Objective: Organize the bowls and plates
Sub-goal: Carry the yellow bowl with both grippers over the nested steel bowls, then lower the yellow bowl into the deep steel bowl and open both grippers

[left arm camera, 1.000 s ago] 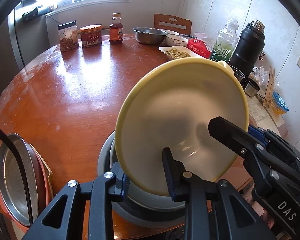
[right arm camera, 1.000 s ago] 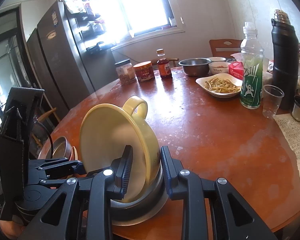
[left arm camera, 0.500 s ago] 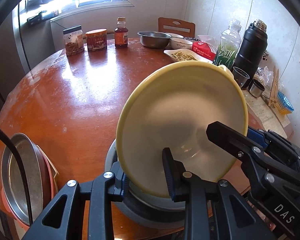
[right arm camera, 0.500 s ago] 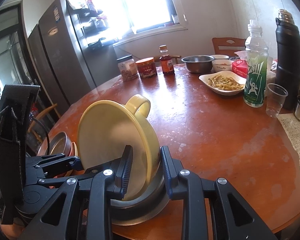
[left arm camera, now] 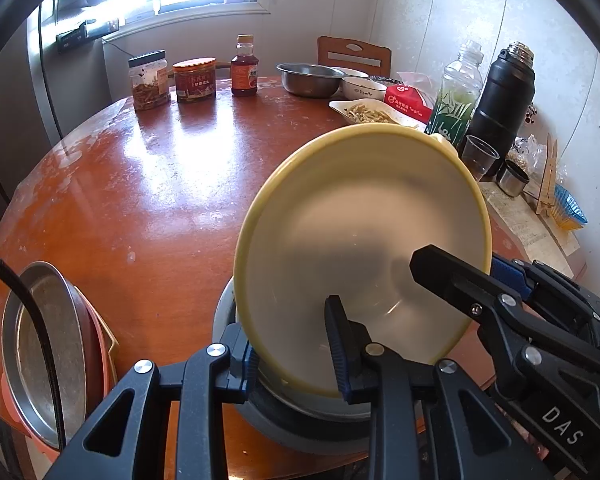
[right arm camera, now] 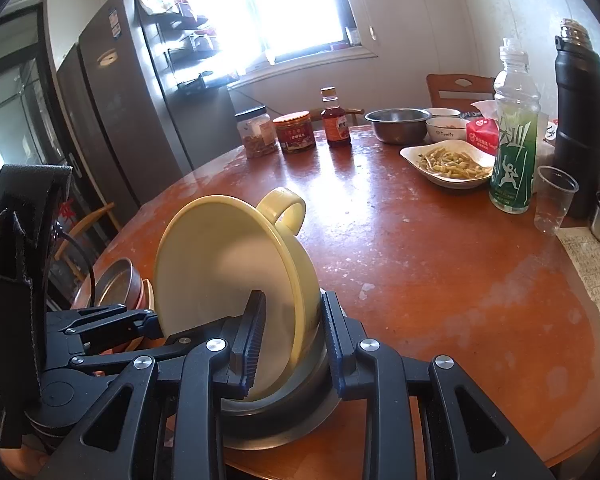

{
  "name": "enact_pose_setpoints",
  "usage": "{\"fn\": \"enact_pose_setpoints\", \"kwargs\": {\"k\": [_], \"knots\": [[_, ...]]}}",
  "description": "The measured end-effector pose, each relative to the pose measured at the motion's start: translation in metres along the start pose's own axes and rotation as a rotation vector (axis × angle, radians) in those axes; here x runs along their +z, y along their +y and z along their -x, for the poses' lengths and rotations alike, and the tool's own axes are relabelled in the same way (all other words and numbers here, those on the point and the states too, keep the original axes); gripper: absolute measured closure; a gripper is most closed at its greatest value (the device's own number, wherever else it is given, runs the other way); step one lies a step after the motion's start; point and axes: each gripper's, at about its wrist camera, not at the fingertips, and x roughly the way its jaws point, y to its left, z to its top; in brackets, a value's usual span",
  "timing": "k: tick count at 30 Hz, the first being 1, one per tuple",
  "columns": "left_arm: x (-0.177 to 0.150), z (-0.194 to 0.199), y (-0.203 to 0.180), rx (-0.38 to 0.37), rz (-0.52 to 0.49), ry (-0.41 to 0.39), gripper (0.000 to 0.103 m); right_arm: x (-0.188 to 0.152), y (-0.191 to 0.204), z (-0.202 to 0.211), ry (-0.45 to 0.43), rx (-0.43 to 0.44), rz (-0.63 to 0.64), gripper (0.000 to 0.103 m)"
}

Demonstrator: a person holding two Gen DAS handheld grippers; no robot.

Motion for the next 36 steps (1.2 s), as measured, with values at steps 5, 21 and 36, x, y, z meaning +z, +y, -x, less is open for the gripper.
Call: {"fn": "enact_pose_setpoints", "kwargs": {"k": [5,21,36], "knots": [[-0.001,0.001,0.0,0.019,-0.008,-0.013,0.073,-0.001,0.002,-0.001,0.004,-0.005,0.014,0.074],[-0.001,0.003,0.008,-0.006,0.022,-0.008,0.068,0.0,0.004,-0.004,0.02,0.009,0.022,0.074],[-0.006,0.01,0.001,-0.025,-0.003,-0.029,0.058,0.001,0.001,-0.001,0.011,0.012,-0.002,0.072]]}}
